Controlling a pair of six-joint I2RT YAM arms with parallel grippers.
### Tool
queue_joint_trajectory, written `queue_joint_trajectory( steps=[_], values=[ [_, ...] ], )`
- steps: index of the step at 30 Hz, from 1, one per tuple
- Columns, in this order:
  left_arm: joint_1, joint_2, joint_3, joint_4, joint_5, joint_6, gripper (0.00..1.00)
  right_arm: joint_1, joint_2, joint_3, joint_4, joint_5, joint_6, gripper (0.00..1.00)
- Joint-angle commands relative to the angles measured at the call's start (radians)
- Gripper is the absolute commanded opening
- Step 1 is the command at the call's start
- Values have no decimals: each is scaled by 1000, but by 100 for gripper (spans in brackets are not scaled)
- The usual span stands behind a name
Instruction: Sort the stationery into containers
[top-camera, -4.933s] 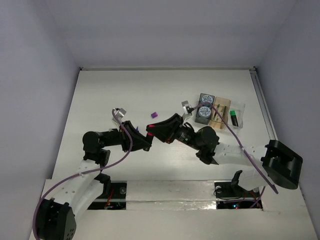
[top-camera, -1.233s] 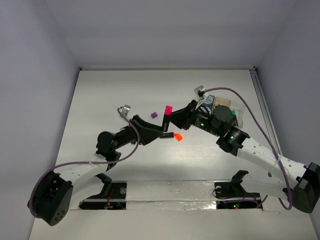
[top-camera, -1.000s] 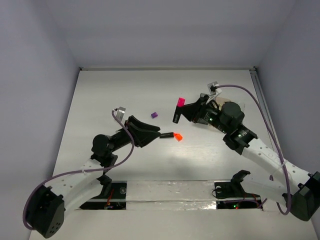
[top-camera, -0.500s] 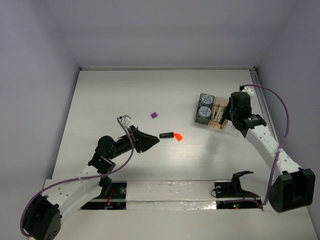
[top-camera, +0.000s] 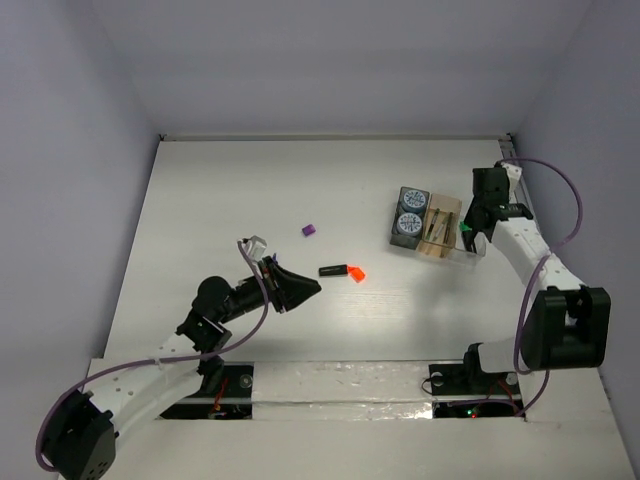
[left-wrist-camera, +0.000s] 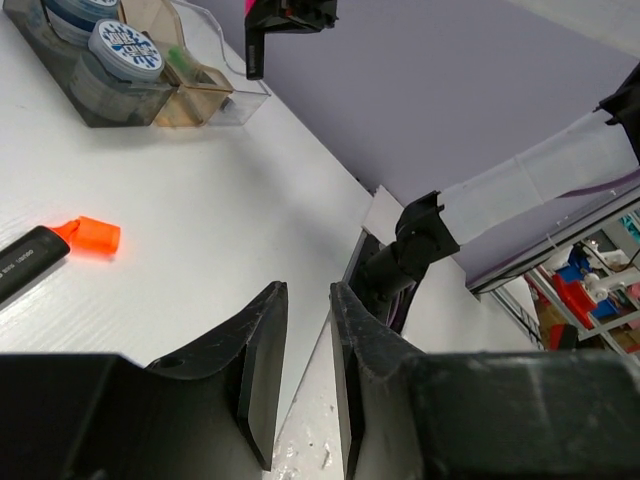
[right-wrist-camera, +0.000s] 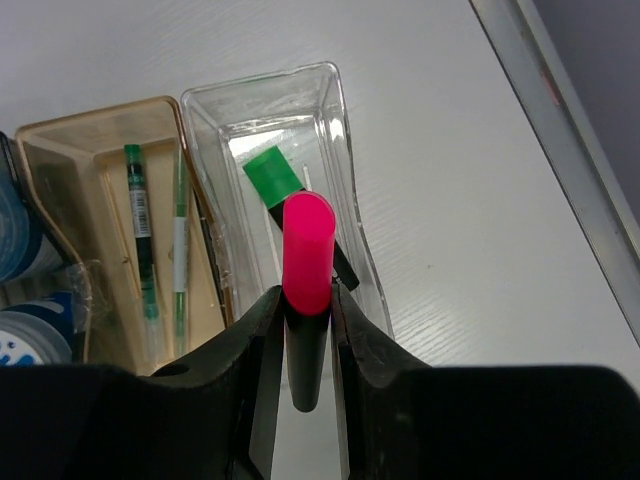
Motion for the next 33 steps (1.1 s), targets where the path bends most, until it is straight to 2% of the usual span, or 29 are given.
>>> queue_joint_trajectory(
  steps=[1,7,8,9,12,19,20,22,23,24,25,27,30,33],
  values=[
    [-8,-7,-10,53,-17,29,21,-7,54,44,34,-11,-50,6],
    [-17,10,3,16,-45,52,19,-7,153,60,34,-50,-47,9],
    [-17,20,6,14,-48,53,18,-7,153,54,39,-50,-39,11],
    [-17,25,9,13,-46,53,18,-7,153,52,40,-47,-35,24],
    [-17,45,13,10,-54,56,18,-7,131,43,51,-51,-27,43],
    [-17,85,49,-27,-97,76,17,-7,2,38,77,-112,-21,50],
    [-17,96,57,-39,-106,93,17,-7,-35,37,80,-153,-13,49],
    [-17,109,92,-79,-155,114,17,-7,-87,3,109,-238,14,35],
    [-17,128,106,-91,-177,130,17,-7,-118,-23,167,-299,27,25],
    [-17,139,141,-108,-235,174,17,-7,-185,-88,204,-453,45,6],
    [-31,151,166,-180,-278,206,17,-7,-216,-129,241,-544,73,0],
    [-40,194,225,-235,-371,277,15,12,-292,-202,347,-708,140,0],
    [-40,270,252,-237,-399,309,5,91,-345,-291,375,-740,165,0],
    [-51,388,328,-292,-425,363,7,118,-408,-367,402,-809,183,0]
  ],
)
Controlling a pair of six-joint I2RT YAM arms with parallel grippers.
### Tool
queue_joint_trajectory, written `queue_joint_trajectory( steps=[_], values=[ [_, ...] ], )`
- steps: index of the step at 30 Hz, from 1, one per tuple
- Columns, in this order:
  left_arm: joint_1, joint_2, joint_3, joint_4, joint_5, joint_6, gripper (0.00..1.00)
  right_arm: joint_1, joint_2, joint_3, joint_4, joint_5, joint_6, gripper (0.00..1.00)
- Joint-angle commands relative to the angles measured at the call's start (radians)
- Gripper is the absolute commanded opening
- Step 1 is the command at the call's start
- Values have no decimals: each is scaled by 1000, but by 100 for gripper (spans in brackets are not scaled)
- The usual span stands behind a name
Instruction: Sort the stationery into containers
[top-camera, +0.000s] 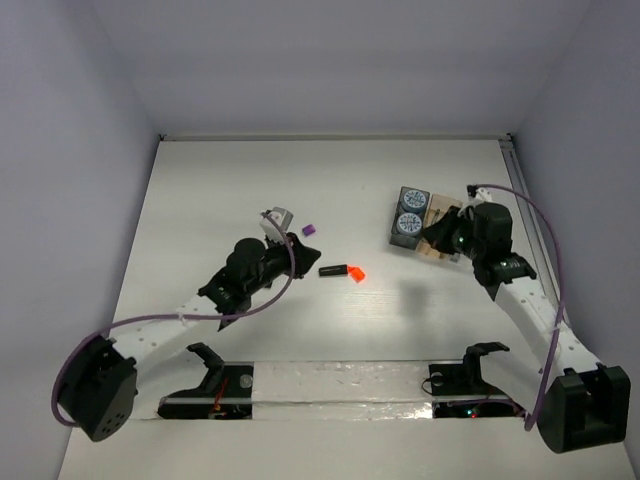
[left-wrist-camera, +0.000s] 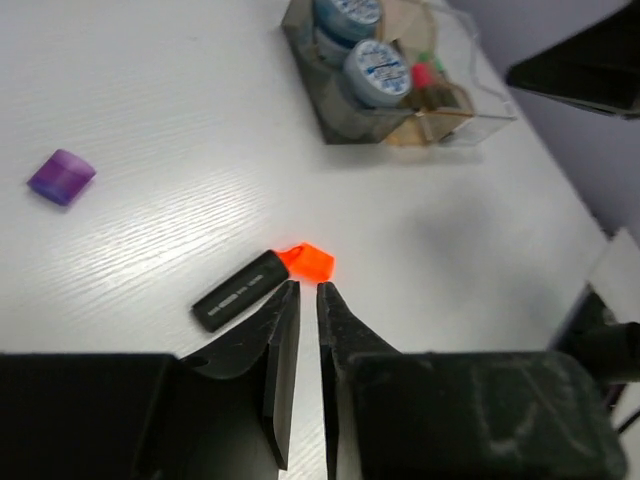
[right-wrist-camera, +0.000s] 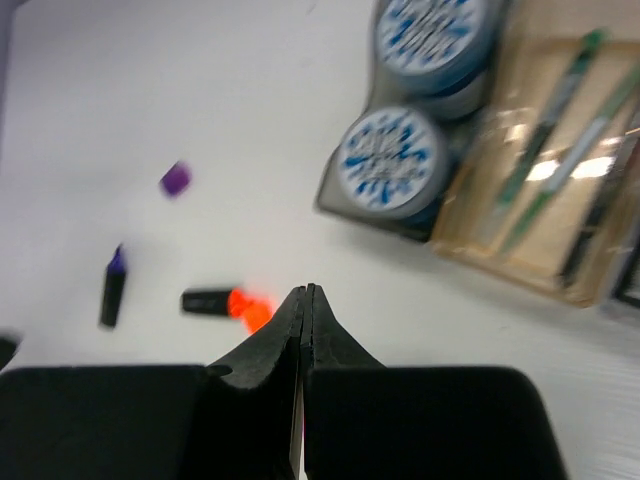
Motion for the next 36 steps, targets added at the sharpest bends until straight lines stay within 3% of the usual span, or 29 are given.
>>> queue_joint_trajectory(
  steps=[1,5,10,15,25,30,32,36],
  values=[
    [-14,110,97,-75,-90,103,10,23,-62,-72,116,-180,57,0],
    [-23,266,174,-117,-75,181,22,52,-114,-134,165,-286,82,0],
    [-52,340,197,-98,-6,278,34,118,-123,-183,175,-326,79,0],
    [-81,399,215,-92,-29,347,36,127,-114,-221,236,-422,87,0],
    [-81,550,318,-164,-25,432,37,127,-128,-227,245,-474,76,0],
    [-81,595,347,-181,-41,488,46,127,-122,-221,259,-494,74,0],
    [-81,613,356,-195,-61,493,48,127,-119,-223,268,-505,82,3],
    [-81,641,378,-212,-51,496,49,127,-116,-232,285,-522,87,17]
  ],
)
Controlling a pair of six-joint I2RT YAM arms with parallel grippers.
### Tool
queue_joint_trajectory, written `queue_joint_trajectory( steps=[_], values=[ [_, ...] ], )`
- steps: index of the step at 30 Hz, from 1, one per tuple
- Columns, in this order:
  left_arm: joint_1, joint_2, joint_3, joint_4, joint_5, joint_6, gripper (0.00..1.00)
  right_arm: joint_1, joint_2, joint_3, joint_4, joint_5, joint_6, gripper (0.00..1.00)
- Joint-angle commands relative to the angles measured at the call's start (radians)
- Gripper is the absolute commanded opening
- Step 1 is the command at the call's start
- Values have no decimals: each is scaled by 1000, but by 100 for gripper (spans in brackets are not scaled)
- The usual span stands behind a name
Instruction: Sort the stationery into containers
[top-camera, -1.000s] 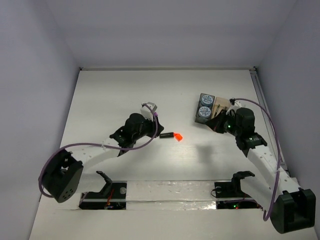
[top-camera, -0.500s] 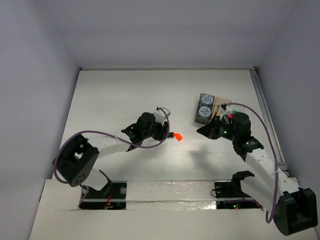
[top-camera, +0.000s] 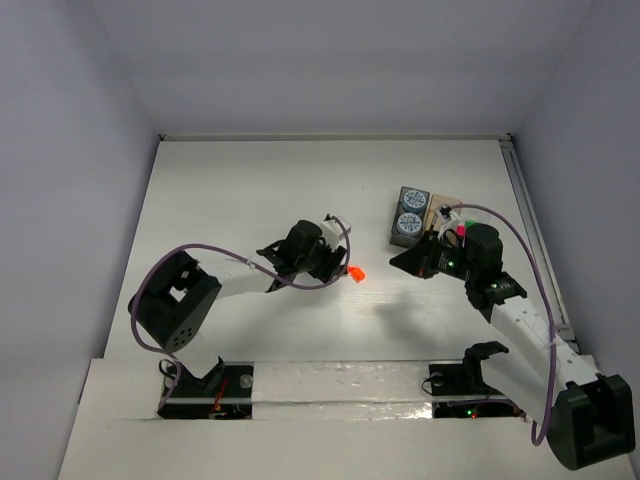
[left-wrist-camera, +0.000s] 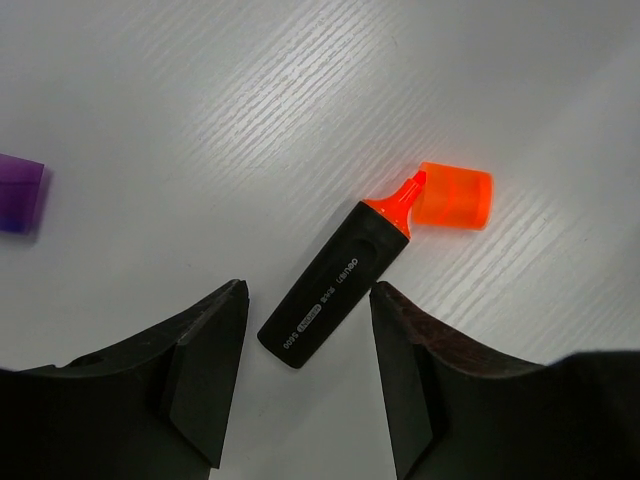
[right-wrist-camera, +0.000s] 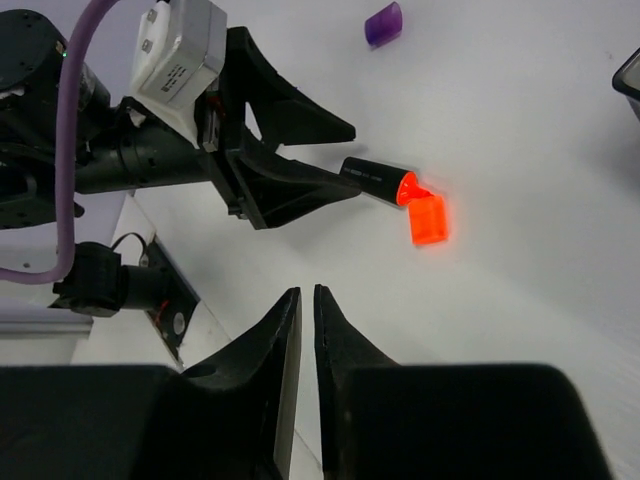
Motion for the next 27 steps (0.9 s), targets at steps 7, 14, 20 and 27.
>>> queue_joint_trajectory(
  steps=[7,14,20,27],
  values=[
    [-12,55,47,-21,-15,-6,49,6,0,-10,74,-39,-1,19],
    [-21,106,70,-51,-58,-28,41,6,9,-11,87,-45,2,19],
    [-39,107,67,-79,-78,-127,15,6,40,-8,80,-48,-3,25],
    [-39,87,25,-65,-100,-221,0,40,90,1,84,-24,-4,51]
  ],
)
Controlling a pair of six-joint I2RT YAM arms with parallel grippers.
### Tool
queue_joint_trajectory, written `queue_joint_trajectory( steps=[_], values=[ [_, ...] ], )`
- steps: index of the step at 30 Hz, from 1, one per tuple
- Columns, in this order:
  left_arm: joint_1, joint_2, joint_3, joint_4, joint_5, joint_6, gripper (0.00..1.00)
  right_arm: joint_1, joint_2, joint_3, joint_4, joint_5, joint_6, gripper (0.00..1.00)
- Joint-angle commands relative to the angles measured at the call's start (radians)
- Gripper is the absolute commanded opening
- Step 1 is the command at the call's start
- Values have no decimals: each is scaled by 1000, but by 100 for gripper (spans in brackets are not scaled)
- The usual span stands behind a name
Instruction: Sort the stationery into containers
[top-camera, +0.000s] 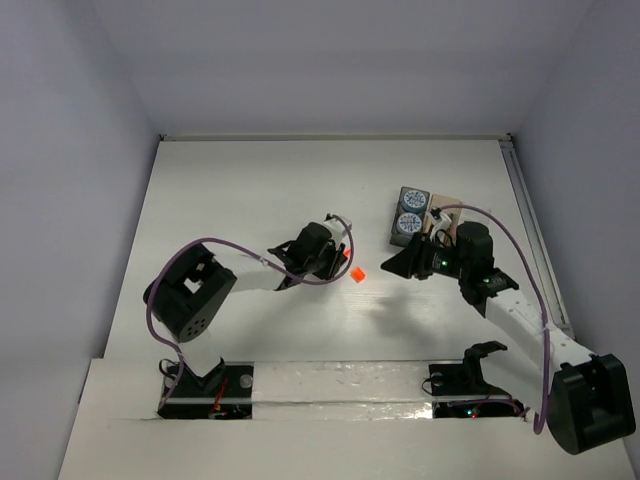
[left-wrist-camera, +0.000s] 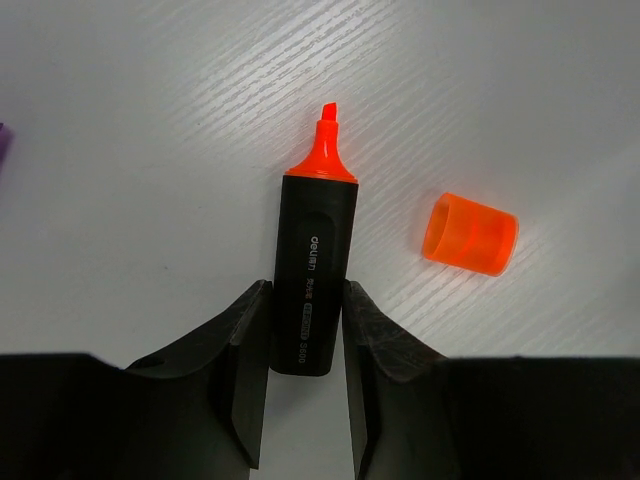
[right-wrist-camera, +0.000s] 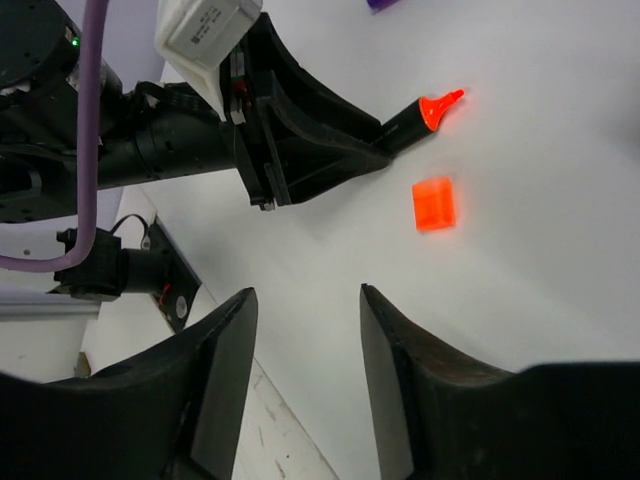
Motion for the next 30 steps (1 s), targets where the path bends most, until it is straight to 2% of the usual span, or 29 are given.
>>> queue_joint_trajectory(
  steps=[1,5,9,13,21,30],
  values=[
    [-7,-14,-45,-41,-8,-79,0,38,13,2,60,21,-2,53],
    [-7,-6,-71,-2,-10,-123,0,52,42,-13,138,53,49,58],
    [-7,-72,-110,46,-2,-161,0,61,72,-50,283,67,144,61],
    [-7,-144,-136,68,-19,-183,0,61,147,-33,307,69,153,62],
    [-7,-340,-142,69,-25,-212,0,81,188,17,408,50,212,66],
    [-7,-566,-225,180,67,-281,0,150,185,112,431,102,192,69]
  ],
)
